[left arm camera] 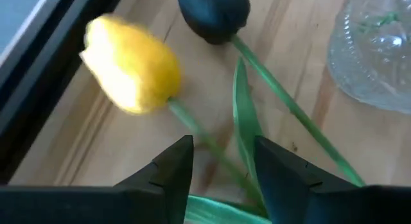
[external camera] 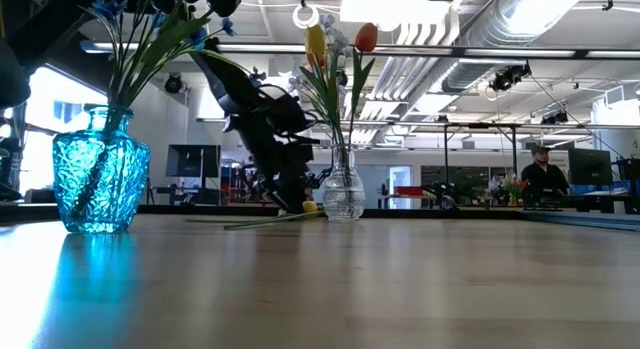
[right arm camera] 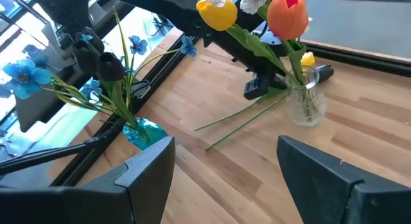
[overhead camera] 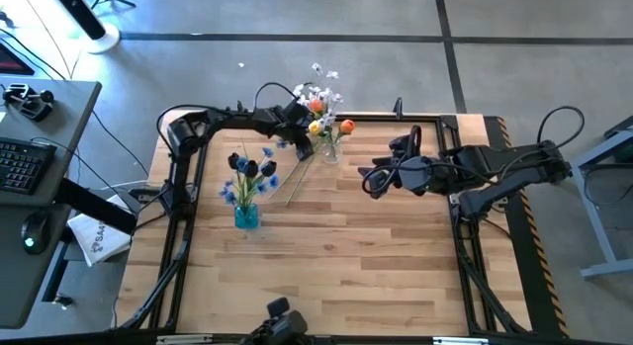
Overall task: Sort flowers into vase by color
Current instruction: Put the yellow flower into the transparent vase
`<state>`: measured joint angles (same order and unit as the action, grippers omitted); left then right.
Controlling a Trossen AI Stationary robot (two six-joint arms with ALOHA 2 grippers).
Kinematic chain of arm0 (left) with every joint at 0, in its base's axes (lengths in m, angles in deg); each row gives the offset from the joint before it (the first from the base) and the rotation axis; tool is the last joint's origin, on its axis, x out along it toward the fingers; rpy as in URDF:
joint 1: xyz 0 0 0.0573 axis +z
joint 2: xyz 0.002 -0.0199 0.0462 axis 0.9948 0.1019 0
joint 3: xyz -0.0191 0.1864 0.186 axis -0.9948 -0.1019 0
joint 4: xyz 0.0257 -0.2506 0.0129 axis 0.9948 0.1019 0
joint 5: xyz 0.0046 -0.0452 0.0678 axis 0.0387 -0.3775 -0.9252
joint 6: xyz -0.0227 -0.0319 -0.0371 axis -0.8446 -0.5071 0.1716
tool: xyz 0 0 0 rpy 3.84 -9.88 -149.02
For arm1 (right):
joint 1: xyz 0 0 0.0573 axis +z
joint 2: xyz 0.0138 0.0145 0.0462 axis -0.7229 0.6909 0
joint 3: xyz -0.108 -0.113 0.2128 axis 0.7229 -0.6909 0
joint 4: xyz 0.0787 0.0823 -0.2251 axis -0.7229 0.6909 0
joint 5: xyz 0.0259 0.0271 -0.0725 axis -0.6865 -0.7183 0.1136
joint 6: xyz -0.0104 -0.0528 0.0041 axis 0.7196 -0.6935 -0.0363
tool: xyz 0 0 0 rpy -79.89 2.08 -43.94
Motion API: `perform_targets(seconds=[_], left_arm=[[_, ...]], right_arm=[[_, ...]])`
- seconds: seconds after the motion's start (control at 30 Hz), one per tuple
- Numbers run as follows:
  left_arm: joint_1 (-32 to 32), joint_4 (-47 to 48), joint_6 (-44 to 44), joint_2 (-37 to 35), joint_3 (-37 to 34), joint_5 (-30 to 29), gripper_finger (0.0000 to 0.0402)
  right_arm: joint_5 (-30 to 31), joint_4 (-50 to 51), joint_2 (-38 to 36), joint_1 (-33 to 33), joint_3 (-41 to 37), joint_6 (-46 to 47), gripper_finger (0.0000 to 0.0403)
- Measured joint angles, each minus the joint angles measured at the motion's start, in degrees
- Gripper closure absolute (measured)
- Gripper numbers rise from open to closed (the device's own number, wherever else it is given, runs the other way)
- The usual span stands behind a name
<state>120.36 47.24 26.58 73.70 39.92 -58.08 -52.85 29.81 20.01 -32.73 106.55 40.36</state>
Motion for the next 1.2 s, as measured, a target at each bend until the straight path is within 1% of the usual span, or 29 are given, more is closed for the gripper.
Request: perform_targets(seconds=[0.1,0.3,0.33,0.43,0.57,0.7,0.77,0.9,1.0,1.07,1.13,1.2], left_arm=[[0.02,-0.45,-0.13,0.04,0.00,-0.30,0.0281],[0.48,1.50,0.43,-0.26,0.05,0.46,0.0382],[0.63,2.31,0.72,-0.48,0.05,0.54,0.0391],[1.58,3.73,0.96,-2.01,0.02,3.12,0.0392],[3.66,6.48,3.51,-7.05,0.53,3.41,0.0399],[6.46,10.32,7.33,-13.70,0.53,2.44,0.0400],[7.89,11.56,8.94,-17.63,0.53,0.39,0.0400],[10.89,11.18,11.98,-25.30,0.53,-5.16,0.0401],[12.84,7.83,12.79,-30.83,0.53,-8.72,0.0401],[13.84,5.03,12.68,-34.27,0.53,-10.04,0.0401],[14.18,1.71,12.46,-37.39,0.53,-9.81,0.0401],[14.02,-1.65,13.25,-40.64,0.53,-6.70,0.0401]], right_arm=[[-0.73,-0.30,-0.08,0.00,0.00,0.00,0.0135],[-0.80,-0.42,-0.11,0.00,0.00,-0.31,0.0135],[-0.80,-0.47,-0.13,0.00,0.00,-0.35,0.0135],[-0.80,-0.69,-0.35,0.00,0.00,-0.48,0.0135],[-0.81,-1.00,-0.95,-0.07,0.00,-1.09,0.0135],[-1.02,-2.07,-1.32,-0.62,0.00,-2.14,0.0135],[-1.28,-3.51,-1.37,-1.14,0.00,-4.59,0.0135],[-1.41,-11.14,-1.40,-3.20,0.00,-13.54,0.0135],[-1.52,-19.42,-1.40,-5.53,0.00,-22.59,0.0135],[-2.39,-26.18,-1.39,-7.42,0.00,-28.76,0.0135],[-6.97,-33.28,-1.11,-9.58,0.00,-34.82,0.0135],[-12.75,-40.54,-0.39,-11.71,0.04,-40.05,0.0135]])
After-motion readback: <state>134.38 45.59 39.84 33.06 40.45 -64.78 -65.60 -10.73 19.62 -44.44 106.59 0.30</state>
